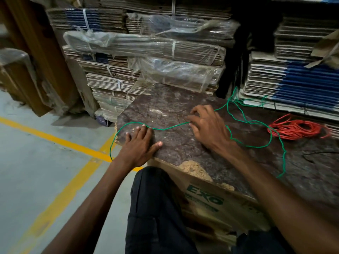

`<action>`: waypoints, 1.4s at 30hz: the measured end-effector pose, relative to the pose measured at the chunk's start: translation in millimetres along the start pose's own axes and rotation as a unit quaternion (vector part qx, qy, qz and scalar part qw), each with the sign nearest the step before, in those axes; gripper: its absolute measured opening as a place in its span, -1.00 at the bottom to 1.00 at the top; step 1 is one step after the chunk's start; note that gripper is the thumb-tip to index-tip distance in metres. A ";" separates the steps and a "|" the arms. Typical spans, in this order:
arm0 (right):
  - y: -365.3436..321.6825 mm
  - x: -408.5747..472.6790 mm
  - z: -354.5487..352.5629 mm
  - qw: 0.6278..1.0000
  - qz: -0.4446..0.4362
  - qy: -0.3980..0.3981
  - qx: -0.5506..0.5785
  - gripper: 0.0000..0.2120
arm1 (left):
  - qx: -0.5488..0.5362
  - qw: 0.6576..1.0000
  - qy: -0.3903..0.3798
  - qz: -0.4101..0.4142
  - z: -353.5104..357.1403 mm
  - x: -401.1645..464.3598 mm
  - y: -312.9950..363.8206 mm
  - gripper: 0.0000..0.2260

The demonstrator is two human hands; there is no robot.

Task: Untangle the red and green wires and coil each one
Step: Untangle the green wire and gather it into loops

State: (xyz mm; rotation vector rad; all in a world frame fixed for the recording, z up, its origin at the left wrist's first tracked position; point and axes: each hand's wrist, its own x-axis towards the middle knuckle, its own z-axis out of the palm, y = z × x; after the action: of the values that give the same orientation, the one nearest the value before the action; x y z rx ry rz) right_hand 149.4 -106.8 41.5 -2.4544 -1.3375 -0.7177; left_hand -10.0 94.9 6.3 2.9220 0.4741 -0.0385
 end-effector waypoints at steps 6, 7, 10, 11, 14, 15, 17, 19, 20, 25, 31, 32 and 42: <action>-45.5 11.4 13.0 0.990 -0.054 -0.098 0.088 -0.67 | -0.012 0.999 0.029 0.041 0.8 1.9 9.2 -0.10; -46.3 12.5 11.0 0.985 -0.048 -0.105 0.129 -0.70 | -0.013 0.998 0.034 0.042 -0.9 0.8 8.4 -0.11; -36.6 14.1 0.2 0.953 -0.023 -0.107 0.281 -0.84 | -0.006 0.997 0.068 0.039 -7.2 -1.0 3.2 -0.32; -29.9 14.0 -4.2 0.942 -0.013 -0.095 0.322 -0.85 | -0.002 0.996 0.081 0.038 -10.5 -0.8 1.9 -0.40; -5.4 9.7 -15.9 0.924 0.010 -0.057 0.378 -0.87 | 0.010 0.996 0.083 0.040 -21.6 2.2 1.2 -0.53; 2.2 7.4 -19.5 0.927 0.017 -0.049 0.371 -0.86 | 0.008 0.996 0.077 0.043 -22.8 3.4 1.4 -0.60; 10.8 1.1 -23.2 0.945 0.015 -0.047 0.323 -0.77 | -0.012 0.996 0.078 0.050 -22.3 3.8 2.8 -0.74; 6.5 -6.8 -21.6 0.965 -0.006 -0.077 0.250 -0.65 | -0.040 0.993 0.100 0.049 -18.9 3.1 4.1 -0.81; -0.2 -10.7 -19.0 0.973 -0.017 -0.098 0.210 -0.58 | -0.047 0.992 0.108 0.047 -16.9 2.9 4.9 -0.83; -31.3 -19.8 -4.6 0.987 -0.082 -0.104 0.086 -0.53 | -0.074 0.988 0.133 0.037 -10.2 2.0 7.9 -0.85; -14.2 -12.3 -11.7 0.996 0.025 0.045 0.073 -0.76 | -0.089 0.981 0.149 0.084 -7.5 -3.6 4.5 -0.71; -7.3 -9.5 -14.7 0.994 0.046 0.066 0.077 -0.77 | -0.084 0.981 0.151 0.084 -8.1 -3.6 4.8 -0.71; 11.9 -14.7 -23.0 0.992 -0.010 0.083 0.098 -0.72 | -0.099 0.972 0.189 0.096 -12.0 1.7 22.9 -0.79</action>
State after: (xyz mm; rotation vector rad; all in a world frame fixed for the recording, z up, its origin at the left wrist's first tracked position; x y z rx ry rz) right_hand 145.8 -134.0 53.3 -2.1807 -1.3052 -0.7405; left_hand -1.3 76.3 22.0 2.7603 0.2265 0.5655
